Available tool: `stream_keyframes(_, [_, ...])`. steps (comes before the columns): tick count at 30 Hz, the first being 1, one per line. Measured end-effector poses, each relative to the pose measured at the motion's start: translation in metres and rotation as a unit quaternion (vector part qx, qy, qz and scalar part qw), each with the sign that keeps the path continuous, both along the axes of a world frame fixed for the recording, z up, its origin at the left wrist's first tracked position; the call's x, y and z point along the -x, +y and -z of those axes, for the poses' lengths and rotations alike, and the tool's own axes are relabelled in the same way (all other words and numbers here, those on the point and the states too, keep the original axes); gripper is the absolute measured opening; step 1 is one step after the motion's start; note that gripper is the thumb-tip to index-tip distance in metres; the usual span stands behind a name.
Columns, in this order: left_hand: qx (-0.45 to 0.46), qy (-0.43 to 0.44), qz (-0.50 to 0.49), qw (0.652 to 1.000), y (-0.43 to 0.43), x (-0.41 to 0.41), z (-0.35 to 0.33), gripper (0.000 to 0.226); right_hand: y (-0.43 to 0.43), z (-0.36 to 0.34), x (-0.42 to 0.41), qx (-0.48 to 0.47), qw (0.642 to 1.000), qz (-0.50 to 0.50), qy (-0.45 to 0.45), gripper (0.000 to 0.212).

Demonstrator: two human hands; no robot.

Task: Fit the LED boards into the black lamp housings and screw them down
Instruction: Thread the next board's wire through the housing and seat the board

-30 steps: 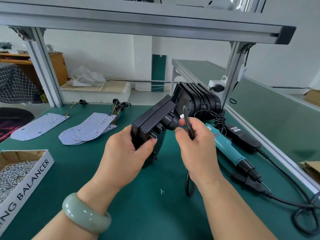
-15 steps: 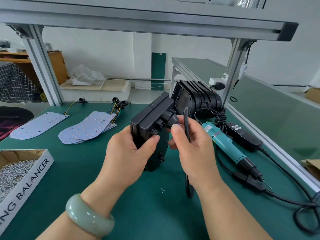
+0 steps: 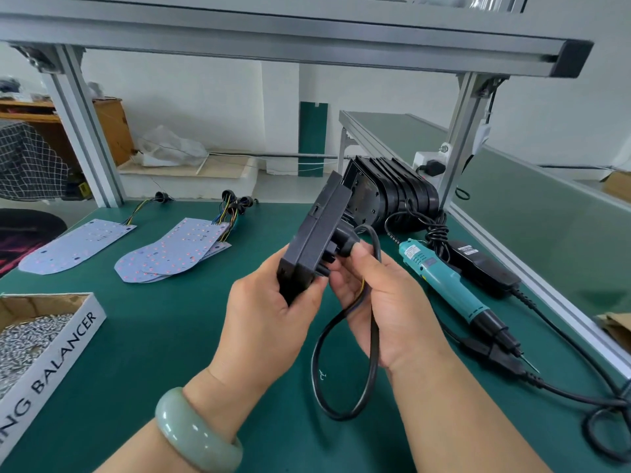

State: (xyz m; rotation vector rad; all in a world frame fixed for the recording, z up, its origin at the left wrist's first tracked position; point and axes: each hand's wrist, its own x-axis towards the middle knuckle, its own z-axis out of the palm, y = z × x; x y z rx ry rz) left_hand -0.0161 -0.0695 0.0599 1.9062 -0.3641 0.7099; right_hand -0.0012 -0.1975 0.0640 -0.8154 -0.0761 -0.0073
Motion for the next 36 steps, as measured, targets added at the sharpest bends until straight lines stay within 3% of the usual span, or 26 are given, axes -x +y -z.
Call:
stream_keyframes(1, [0.006, 0.008, 0.004, 1.000, 0.0000, -0.0011, 0.0020, 0.034, 0.0012, -0.0008, 0.0006, 0.001, 1.000, 0.000, -0.004, 0.016])
stream_keyframes(4, [0.005, 0.038, 0.000, 0.999, 0.0026, -0.0043, 0.0052, 0.037, -0.0004, 0.0027, -0.0023, 0.018, 0.999, 0.010, -0.029, 0.036])
stream_keyframes(10, [-0.035, 0.030, -0.004, 0.999, 0.0067, -0.0057, 0.0014, 0.024, 0.0029, 0.0059, -0.0043, 0.143, 0.982, 0.098, -0.070, 0.037])
stream_keyframes(13, [-0.030, 0.028, -0.006, 0.999, 0.0045, -0.0044, 0.0019, 0.015, 0.0029, 0.0028, -0.0033, 0.130, 0.984, 0.092, -0.074, 0.041])
stream_keyframes(17, [0.003, 0.015, -0.023, 1.000, 0.0019, -0.0028, 0.0020, 0.022, 0.0037, 0.0035, -0.0021, 0.102, 0.992, 0.049, -0.054, 0.042])
stream_keyframes(22, [-0.001, 0.044, -0.017, 0.999, 0.0033, -0.0049, 0.0029, 0.029, 0.0059, 0.0077, -0.0046, 0.080, 0.991, 0.085, -0.062, 0.028])
stream_keyframes(28, [-0.003, 0.053, -0.027, 0.998, 0.0051, -0.0052, 0.0015, 0.017, 0.0056, 0.0065, -0.0041, 0.182, 0.966, 0.128, -0.133, 0.043])
stream_keyframes(36, [0.021, 0.046, -0.036, 0.998, 0.0000, 0.0009, -0.0022, 0.026, 0.0036, 0.0042, -0.0017, 0.334, 0.909, 0.202, -0.143, 0.022])
